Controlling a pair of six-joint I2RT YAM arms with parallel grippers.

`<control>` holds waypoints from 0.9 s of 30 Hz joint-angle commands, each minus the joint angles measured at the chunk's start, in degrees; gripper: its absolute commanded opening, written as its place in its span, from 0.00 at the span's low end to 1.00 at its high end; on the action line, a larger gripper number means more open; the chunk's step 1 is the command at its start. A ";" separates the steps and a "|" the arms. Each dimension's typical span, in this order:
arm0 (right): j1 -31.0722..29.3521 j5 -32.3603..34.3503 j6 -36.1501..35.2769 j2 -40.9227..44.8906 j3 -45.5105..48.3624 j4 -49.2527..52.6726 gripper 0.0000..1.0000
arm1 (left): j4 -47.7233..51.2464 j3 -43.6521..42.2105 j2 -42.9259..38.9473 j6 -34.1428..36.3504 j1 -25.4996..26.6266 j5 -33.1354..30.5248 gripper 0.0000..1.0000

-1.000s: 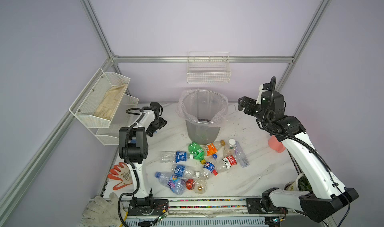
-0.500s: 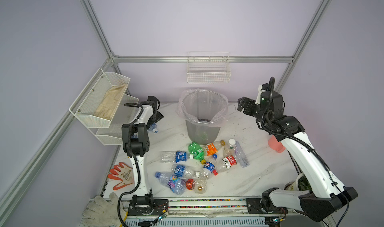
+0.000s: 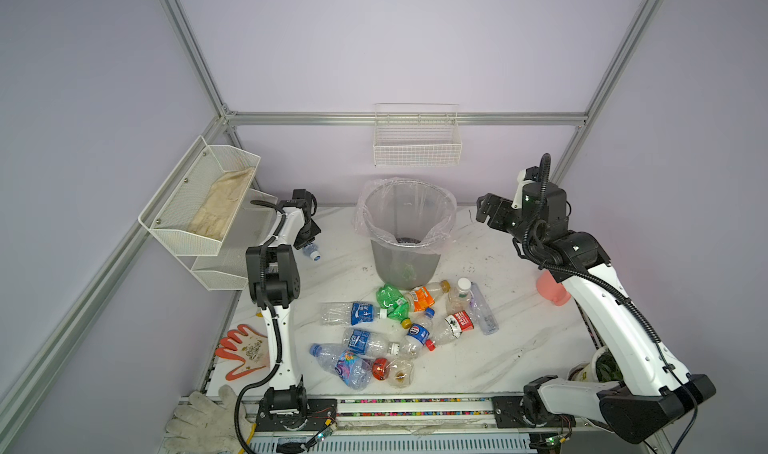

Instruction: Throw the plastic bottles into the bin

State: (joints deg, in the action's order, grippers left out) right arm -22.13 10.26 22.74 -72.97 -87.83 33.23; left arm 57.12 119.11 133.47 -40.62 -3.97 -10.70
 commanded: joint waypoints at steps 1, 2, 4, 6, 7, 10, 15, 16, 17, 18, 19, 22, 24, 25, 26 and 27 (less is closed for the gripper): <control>0.29 0.43 -0.07 1.75 -0.18 0.25 0.97 | 0.19 -3.07 -5.74 1.76 0.95 0.74 0.00; 0.34 0.30 -0.07 1.77 -0.14 0.24 0.97 | 0.02 -3.75 -6.64 1.77 1.10 0.55 0.00; 0.40 0.11 -0.06 2.27 0.19 0.12 0.97 | -0.15 -5.52 -8.76 1.44 1.55 0.12 0.00; 0.33 0.22 0.02 2.72 0.55 0.16 0.97 | -0.44 -7.03 -10.86 1.33 2.53 -0.40 0.00; 0.33 0.31 -0.01 3.02 0.65 0.16 0.97 | -0.52 -7.69 -11.92 1.16 3.08 -0.69 0.00; 0.36 0.61 -0.03 3.52 0.69 0.29 0.97 | -0.70 -9.14 -14.91 0.97 5.40 -1.41 0.00; 0.42 1.67 -0.24 4.65 0.91 0.43 0.98 | -1.31 -10.86 -20.18 0.39 10.00 -3.17 0.00; 0.35 1.77 -0.23 4.73 0.90 0.41 0.97 | -1.50 -11.15 -21.28 0.37 10.89 -3.35 0.00; 0.40 1.86 -0.22 4.85 0.90 0.43 0.97 | -1.58 -11.16 -22.23 0.41 11.54 -3.55 0.00; 0.36 2.04 -0.22 5.06 0.95 0.43 0.98 | -1.65 -11.14 -23.42 0.40 12.37 -3.92 0.00; 0.35 2.13 -0.32 5.16 1.00 0.43 0.97 | -1.66 -10.94 -24.60 0.36 13.14 -4.54 0.00; 0.41 2.32 -0.25 5.22 1.13 0.43 0.97 | -2.92 -9.65 -28.53 1.40 14.78 -5.52 0.00; 0.35 2.44 -0.02 5.35 1.11 0.42 0.98 | -3.59 -7.44 -30.87 3.32 16.16 -6.40 0.00; 0.35 2.47 0.15 5.29 1.14 0.32 0.98 | -4.21 -6.11 -31.96 5.02 17.03 -6.74 0.00; 0.39 2.48 0.28 5.25 1.26 0.26 0.97 | -5.01 -5.08 -32.84 6.63 17.83 -6.95 0.00; 0.39 2.41 0.45 5.22 1.26 0.18 0.98 | -5.77 -3.87 -33.94 8.21 18.81 -7.30 0.00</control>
State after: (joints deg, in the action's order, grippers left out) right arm -22.11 11.66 22.74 -68.77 -87.11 33.26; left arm 55.13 110.10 104.01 -37.56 13.04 -15.55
